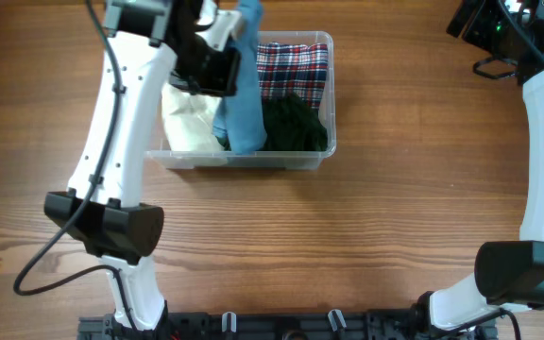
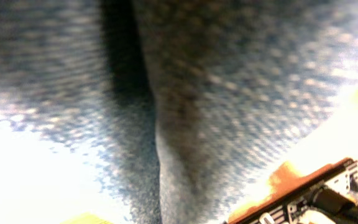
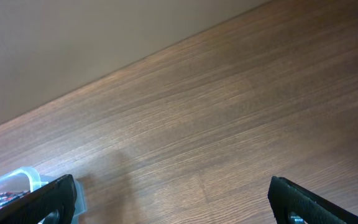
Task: Pack container
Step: 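Lower the denim cloth onto the cream cloth in the bin, then release the denim cloth and press it flat with the left gripper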
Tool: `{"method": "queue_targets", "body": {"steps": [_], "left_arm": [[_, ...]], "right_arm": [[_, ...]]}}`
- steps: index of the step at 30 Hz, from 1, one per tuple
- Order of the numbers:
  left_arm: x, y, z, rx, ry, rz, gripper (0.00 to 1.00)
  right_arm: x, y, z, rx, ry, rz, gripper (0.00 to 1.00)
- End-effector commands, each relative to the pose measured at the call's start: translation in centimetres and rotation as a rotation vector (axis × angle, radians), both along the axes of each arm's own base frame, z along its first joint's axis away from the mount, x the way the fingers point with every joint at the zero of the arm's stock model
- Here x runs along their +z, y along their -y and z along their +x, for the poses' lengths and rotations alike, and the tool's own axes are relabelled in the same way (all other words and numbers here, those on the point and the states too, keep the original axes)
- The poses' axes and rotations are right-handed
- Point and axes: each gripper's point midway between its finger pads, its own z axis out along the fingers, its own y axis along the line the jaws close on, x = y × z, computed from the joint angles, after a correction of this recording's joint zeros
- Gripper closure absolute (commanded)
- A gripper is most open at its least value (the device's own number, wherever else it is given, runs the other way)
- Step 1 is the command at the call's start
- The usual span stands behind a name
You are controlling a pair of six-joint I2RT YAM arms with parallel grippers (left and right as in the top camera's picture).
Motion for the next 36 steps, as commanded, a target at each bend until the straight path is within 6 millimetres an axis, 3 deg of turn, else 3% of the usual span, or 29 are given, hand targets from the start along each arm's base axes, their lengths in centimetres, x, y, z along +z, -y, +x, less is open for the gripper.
{"method": "queue_targets", "body": {"steps": [1,6,9,17,20,22,26,31,36], "left_arm": [[-0.3,-2.9,2.2,0.053,0.027,0.009,0.96],[-2.8,-5.6,3.8,0.115,-0.030,0.024,0.96],[-5.4,-7.1,4.7,0.129,-0.084,0.046,0.96],[-9.8,-11.2,5.6,0.189,-0.165,0.178,0.96],[-9.8,-11.9,5.7,0.205,-0.167,0.177,0.96],[-9.7,-12.0,5.5,0.208,-0.172,0.177,0.80],[-9.7,-12.0,4.9,0.205,-0.199,0.181,0.69],[-9.4,-12.0,4.4,0.208,-0.210,0.181,0.72],[-7.1,-12.0,4.2,0.211,-0.152,0.175,0.67]], "right_arm": [[-0.2,0.2,0.0,-0.014,-0.004,-0.004,0.00],[-0.2,0.2,0.0,-0.014,-0.004,-0.004,0.00],[-0.2,0.2,0.0,-0.014,-0.004,-0.004,0.00],[-0.2,0.2,0.0,-0.015,-0.004,-0.004,0.00],[-0.2,0.2,0.0,-0.015,-0.004,-0.004,0.00],[-0.2,0.2,0.0,-0.014,-0.004,-0.005,0.00],[-0.2,0.2,0.0,-0.014,-0.004,-0.004,0.00],[-0.2,0.2,0.0,-0.014,-0.004,-0.004,0.00],[-0.2,0.2,0.0,-0.014,-0.004,-0.004,0.00]]}}
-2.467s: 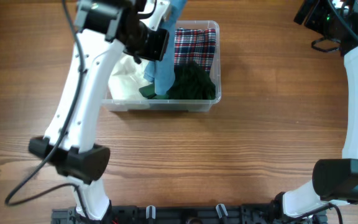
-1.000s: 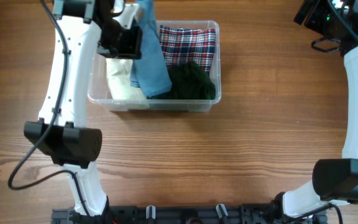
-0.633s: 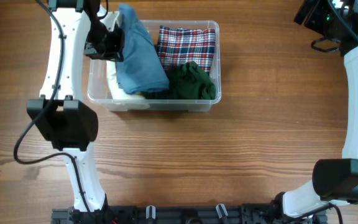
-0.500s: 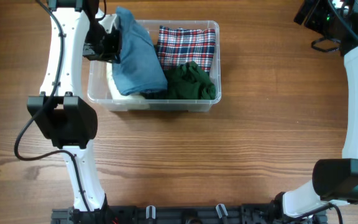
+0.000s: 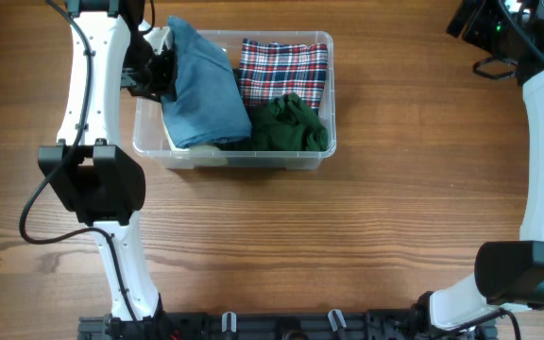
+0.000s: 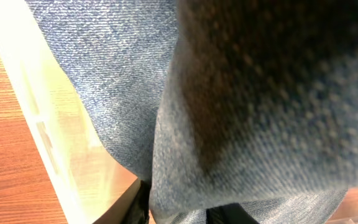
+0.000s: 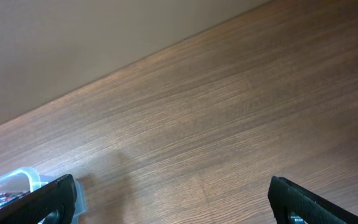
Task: Pack container
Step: 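Release the denim cloth and press it flat with the left gripper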
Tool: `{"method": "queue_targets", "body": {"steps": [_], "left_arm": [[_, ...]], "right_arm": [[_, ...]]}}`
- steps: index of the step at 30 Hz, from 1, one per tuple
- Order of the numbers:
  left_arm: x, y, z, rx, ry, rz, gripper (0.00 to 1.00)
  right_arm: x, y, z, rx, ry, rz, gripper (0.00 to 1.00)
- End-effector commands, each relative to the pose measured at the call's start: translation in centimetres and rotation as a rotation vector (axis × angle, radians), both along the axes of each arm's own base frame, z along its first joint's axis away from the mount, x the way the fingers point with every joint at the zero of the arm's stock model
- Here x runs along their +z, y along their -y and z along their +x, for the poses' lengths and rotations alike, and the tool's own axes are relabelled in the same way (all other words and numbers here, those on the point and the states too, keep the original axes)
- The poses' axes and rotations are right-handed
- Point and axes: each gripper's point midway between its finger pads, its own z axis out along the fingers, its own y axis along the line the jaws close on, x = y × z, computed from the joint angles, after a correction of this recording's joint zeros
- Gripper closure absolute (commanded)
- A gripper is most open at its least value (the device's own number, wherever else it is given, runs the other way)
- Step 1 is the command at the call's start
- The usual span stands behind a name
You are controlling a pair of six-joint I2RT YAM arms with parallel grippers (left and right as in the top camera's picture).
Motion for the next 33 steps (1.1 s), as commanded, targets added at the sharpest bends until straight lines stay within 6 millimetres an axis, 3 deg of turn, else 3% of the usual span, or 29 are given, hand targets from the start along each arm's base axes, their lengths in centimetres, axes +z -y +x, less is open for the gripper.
{"method": "queue_targets", "body": {"steps": [1,6,9,15,19,22,28,33], "left_arm": [[3.8,0.2,0.0,-0.015,0.107,-0.004,0.65],[7.7,0.2,-0.2,-0.015,0.226,-0.006,0.57],[10.7,0.7,-0.9,-0.013,0.310,-0.014,0.66],[13.5,4.9,0.9,-0.098,0.482,-0.041,0.71],[12.6,6.5,3.1,-0.116,0.531,0.004,0.82],[10.7,5.8,3.9,-0.073,0.495,0.094,0.88],[7.7,3.3,1.6,0.026,0.328,0.230,0.94],[6.2,3.5,0.9,0.048,0.256,0.231,0.96]], "right_arm": [[-0.2,0.2,0.0,-0.014,-0.004,-0.004,0.00],[-0.2,0.2,0.0,-0.015,-0.004,-0.004,0.00],[-0.2,0.2,0.0,-0.015,-0.004,-0.004,0.00],[-0.2,0.2,0.0,-0.014,-0.004,-0.004,0.00],[-0.2,0.2,0.0,-0.014,-0.004,-0.004,0.00],[-0.2,0.2,0.0,-0.014,-0.004,-0.004,0.01],[-0.2,0.2,0.0,-0.015,-0.004,-0.004,0.00],[-0.2,0.2,0.0,-0.014,-0.004,-0.004,0.00]]}}
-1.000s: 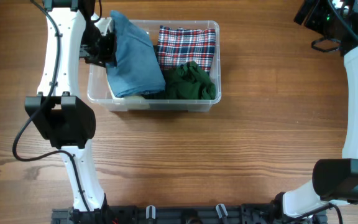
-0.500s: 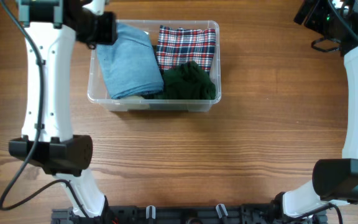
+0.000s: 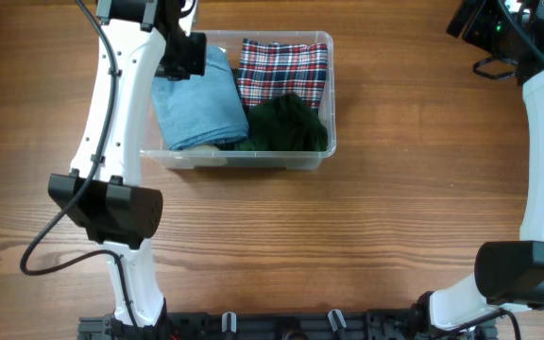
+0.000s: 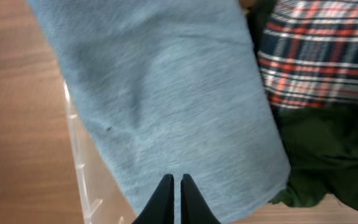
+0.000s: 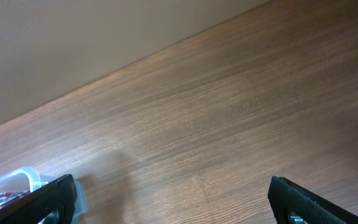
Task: Pack container
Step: 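Release the denim cloth and press it flat with the left gripper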
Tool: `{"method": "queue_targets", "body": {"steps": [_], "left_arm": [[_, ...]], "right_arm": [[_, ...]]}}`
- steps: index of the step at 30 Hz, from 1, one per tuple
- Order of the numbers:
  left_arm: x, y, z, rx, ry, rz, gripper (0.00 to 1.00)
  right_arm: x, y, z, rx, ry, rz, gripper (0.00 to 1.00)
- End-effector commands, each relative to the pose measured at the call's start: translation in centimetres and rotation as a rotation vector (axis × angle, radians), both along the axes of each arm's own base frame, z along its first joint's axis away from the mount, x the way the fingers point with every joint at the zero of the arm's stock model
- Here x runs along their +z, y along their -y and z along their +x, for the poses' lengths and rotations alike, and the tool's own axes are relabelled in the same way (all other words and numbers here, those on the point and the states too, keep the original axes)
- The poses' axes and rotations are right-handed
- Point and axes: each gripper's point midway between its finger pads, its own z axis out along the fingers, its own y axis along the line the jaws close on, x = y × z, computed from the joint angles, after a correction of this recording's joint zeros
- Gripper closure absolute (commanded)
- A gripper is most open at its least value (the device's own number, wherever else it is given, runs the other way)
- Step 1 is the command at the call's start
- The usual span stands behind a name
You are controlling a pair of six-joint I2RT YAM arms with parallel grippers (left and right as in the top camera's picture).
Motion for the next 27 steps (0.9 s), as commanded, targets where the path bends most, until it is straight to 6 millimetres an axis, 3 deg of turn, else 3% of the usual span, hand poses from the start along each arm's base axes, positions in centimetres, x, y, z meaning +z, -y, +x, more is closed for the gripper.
{"method": "queue_targets", "body": {"steps": [1,10,20,27], "left_arm": [[-1.3,-0.7,-0.1,0.068,-0.037,0.033,0.96],[-5.7,-2.0,0.0,0.118,-0.142,0.057,0.96],[-9.1,-5.3,1.4,0.203,-0.125,0.107,0.96],[-13.4,-5.8,2.5,0.209,-0.097,0.117,0.96]], "right_arm": [[-0.2,0.2,0.0,-0.014,-0.004,-0.004,0.01],[-0.2,0.2,0.0,-0.014,-0.004,-0.004,0.00],[-0.2,0.2,0.0,-0.014,-0.004,-0.004,0.00],[-0.2,0.2,0.0,-0.014,-0.004,-0.004,0.00]]}}
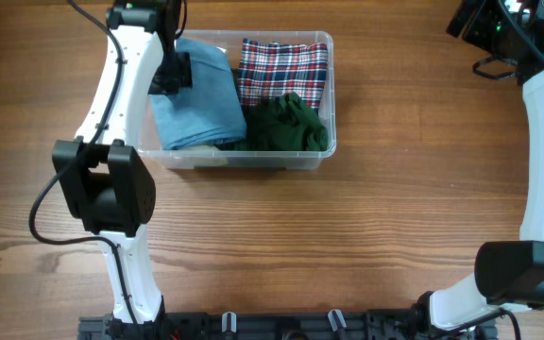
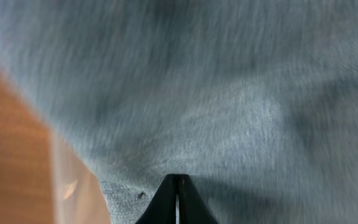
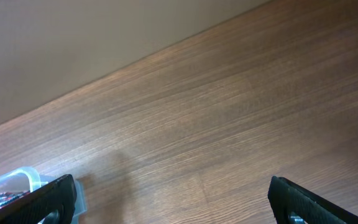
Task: Pack container
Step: 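Release the denim cloth and press it flat with the left gripper, then tuck the denim cloth's edges into the bin with the left gripper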
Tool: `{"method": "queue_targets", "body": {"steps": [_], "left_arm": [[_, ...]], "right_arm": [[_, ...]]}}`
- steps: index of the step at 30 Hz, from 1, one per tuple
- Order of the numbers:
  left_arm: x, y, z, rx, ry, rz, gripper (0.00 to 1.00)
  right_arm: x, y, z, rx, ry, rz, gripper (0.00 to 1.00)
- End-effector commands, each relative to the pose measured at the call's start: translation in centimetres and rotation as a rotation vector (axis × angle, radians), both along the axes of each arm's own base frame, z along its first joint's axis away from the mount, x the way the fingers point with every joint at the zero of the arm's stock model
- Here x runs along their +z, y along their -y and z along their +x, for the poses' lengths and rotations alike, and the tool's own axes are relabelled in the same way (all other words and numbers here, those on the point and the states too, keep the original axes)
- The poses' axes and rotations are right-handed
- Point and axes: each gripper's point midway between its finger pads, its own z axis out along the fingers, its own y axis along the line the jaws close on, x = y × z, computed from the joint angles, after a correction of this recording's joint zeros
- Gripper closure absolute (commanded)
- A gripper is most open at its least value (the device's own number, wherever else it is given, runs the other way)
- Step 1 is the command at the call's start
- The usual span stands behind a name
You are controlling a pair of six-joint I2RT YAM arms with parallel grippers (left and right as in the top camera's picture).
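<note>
A clear plastic container holds a blue denim cloth in its left half, a plaid cloth at the back right and a dark green cloth at the front right. My left gripper is shut, with nothing between its fingers. Its tips rest against the blue cloth near the container's left wall. My right gripper stands open over bare wood, far right of the container.
A pale cloth peeks out under the blue one at the container's front wall. The left arm reaches up the left side to the container. The right arm runs along the table's right edge. Wooden tabletop surrounds the container.
My left gripper, still shut, has gone from just above the blue cloth's back-left part to lower and a little nearer the front, against its left edge. The right arm has not moved.
First my left gripper held the blue cloth hanging over the container. Then the cloth lay spread over the left half with the gripper at its left edge. Afterwards the gripper was shut and free above the lying cloth, and now it rests on it.
</note>
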Motion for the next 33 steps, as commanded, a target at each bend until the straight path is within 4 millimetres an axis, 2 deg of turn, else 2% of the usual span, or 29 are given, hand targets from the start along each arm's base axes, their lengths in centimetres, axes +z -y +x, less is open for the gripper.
{"method": "queue_targets", "body": {"steps": [1,7,13,21,27,30,33], "left_arm": [[-3.2,-0.6,-0.1,0.020,-0.016,0.026,0.96],[-6.0,-0.5,0.6,-0.020,0.016,0.027,0.96],[-7.9,-1.1,1.3,-0.041,0.043,0.034,0.96],[-11.0,-1.8,0.3,-0.027,-0.038,0.040,0.96],[-10.2,-1.2,0.5,-0.040,-0.027,0.039,0.96],[-8.2,-0.8,0.6,-0.049,-0.016,0.039,0.96],[-4.5,-0.1,1.1,-0.061,0.029,0.035,0.96]], "right_arm": [[-0.2,0.2,0.0,-0.015,-0.004,-0.004,0.00],[-0.2,0.2,0.0,-0.015,-0.004,-0.004,0.00],[-0.2,0.2,0.0,-0.014,-0.004,-0.004,0.00],[-0.2,0.2,0.0,-0.014,-0.004,-0.004,0.00],[-0.2,0.2,0.0,-0.014,-0.004,-0.004,0.00],[-0.2,0.2,0.0,-0.014,-0.004,-0.005,0.00],[-0.2,0.2,0.0,-0.014,-0.004,-0.005,0.00]]}}
